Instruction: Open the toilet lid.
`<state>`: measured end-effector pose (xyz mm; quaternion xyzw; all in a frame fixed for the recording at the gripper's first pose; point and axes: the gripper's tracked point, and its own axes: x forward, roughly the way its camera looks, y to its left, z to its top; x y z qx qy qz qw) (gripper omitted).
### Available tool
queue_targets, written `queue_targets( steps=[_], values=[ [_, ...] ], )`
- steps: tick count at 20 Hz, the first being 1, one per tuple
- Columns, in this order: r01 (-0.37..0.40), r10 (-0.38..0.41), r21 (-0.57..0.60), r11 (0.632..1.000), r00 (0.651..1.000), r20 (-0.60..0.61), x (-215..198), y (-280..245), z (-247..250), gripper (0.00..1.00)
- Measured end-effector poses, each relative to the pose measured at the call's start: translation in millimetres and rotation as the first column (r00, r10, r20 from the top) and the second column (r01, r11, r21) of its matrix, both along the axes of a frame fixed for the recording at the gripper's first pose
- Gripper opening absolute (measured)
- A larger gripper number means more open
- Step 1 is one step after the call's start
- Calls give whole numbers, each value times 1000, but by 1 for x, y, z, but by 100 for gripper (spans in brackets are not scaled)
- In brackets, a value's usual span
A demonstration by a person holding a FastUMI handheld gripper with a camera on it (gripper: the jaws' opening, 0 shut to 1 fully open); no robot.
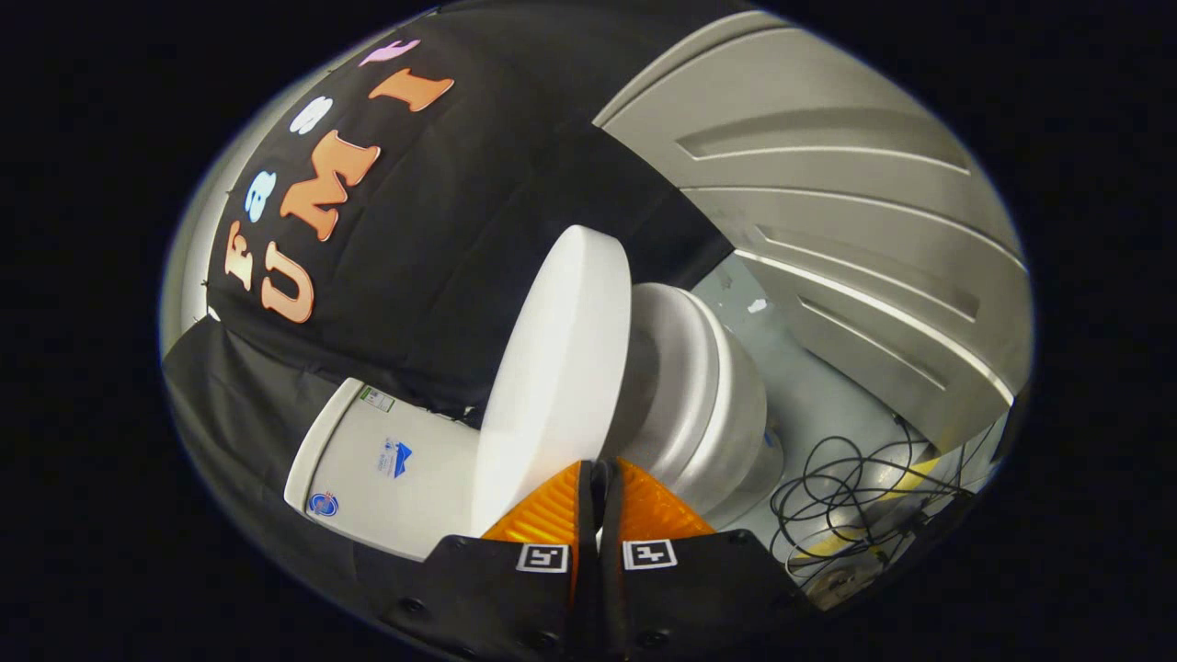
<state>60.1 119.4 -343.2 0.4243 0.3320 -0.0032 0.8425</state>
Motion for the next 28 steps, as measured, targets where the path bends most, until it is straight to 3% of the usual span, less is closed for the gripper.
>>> queue_targets(
  steps=[7, 12, 16, 22, 28],
  values=[
    [-10, 29, -149, 989, 991, 128, 21, 18, 55, 8],
    [-15, 66, -320, 947, 987, 148, 31, 33, 85, 8],
    [-16, 81, -369, 929, 984, 160, 34, 48, 104, 8],
    [-37, 143, -486, 873, 972, 184, 38, 71, 137, 8],
    [-43, 227, -630, 776, 950, 214, 43, 100, 165, 8]
  ],
)
